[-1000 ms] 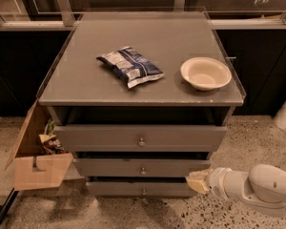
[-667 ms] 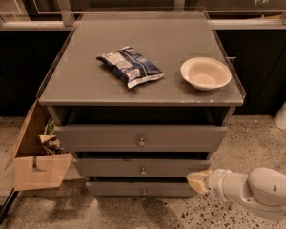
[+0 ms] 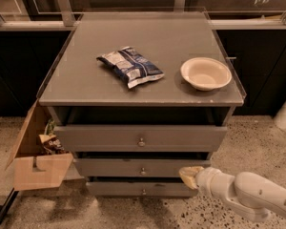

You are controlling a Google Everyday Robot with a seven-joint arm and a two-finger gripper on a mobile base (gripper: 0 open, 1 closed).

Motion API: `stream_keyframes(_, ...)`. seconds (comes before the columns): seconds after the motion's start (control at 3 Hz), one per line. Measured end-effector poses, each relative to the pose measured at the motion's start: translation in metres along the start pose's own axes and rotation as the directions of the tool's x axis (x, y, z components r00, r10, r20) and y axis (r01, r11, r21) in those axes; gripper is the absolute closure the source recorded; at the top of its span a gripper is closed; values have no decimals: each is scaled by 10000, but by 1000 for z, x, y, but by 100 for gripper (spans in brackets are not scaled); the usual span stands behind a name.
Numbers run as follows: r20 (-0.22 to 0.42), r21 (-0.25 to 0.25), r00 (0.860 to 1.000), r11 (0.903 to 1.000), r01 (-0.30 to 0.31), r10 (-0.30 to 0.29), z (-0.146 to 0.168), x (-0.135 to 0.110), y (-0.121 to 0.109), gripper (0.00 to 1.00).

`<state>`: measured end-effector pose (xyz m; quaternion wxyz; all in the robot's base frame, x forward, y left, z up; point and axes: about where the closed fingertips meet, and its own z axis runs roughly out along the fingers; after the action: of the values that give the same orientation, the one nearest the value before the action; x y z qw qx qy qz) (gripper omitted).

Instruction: Open middle drawer

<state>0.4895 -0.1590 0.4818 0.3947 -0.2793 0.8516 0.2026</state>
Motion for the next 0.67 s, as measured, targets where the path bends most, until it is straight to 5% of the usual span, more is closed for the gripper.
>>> stream_keyframes(0.67,646,445,9947,9960,769,-797,77,-17,-21,100)
